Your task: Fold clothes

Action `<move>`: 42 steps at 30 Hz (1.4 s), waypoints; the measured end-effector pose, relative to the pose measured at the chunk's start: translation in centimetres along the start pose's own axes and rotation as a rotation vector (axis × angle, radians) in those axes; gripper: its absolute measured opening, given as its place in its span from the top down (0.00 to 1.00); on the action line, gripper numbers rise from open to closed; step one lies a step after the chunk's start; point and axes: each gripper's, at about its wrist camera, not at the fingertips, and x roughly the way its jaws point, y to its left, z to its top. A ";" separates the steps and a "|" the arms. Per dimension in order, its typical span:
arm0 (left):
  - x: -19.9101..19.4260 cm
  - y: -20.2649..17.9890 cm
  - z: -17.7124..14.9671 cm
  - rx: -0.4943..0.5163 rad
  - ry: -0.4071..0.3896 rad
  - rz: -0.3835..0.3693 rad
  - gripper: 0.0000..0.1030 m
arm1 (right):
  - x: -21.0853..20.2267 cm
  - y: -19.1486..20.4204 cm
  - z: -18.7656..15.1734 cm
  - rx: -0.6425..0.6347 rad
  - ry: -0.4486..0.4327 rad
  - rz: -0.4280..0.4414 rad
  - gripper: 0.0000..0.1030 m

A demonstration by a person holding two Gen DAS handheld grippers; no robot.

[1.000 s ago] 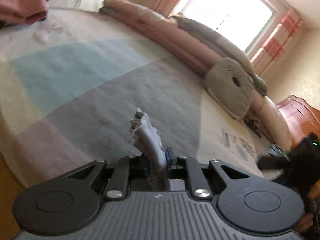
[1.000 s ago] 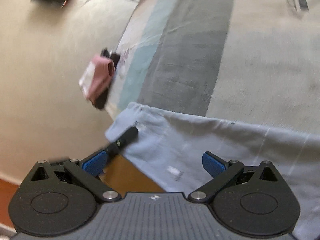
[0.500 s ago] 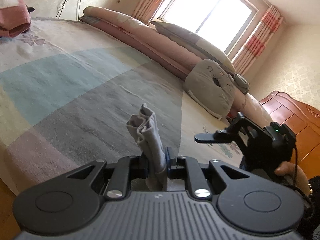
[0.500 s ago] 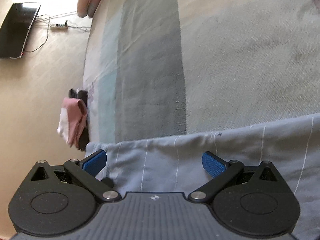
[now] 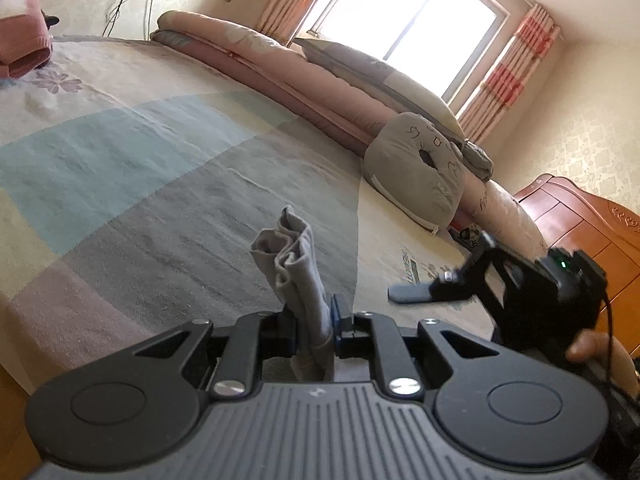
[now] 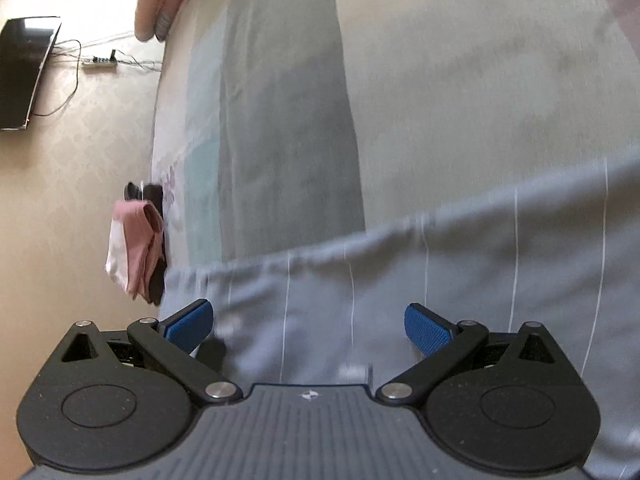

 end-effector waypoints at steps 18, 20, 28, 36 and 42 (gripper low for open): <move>-1.0 -5.1 0.4 0.054 -0.008 -0.030 0.87 | -8.4 -2.0 0.5 0.016 -0.126 0.058 0.00; -1.0 -6.3 0.3 0.066 -0.009 -0.034 0.87 | -10.6 -2.9 1.2 0.019 -0.151 0.075 0.00; 0.8 -10.7 -1.6 0.091 0.015 0.003 0.92 | -18.3 -7.4 3.1 0.029 -0.198 0.129 0.00; 2.1 -16.0 -2.6 0.123 0.054 -0.049 0.92 | -23.2 -13.0 2.4 0.115 -0.270 0.156 0.00; 3.7 -19.3 -4.7 0.156 0.139 -0.115 0.92 | -26.2 -15.8 2.2 0.158 -0.326 0.177 0.00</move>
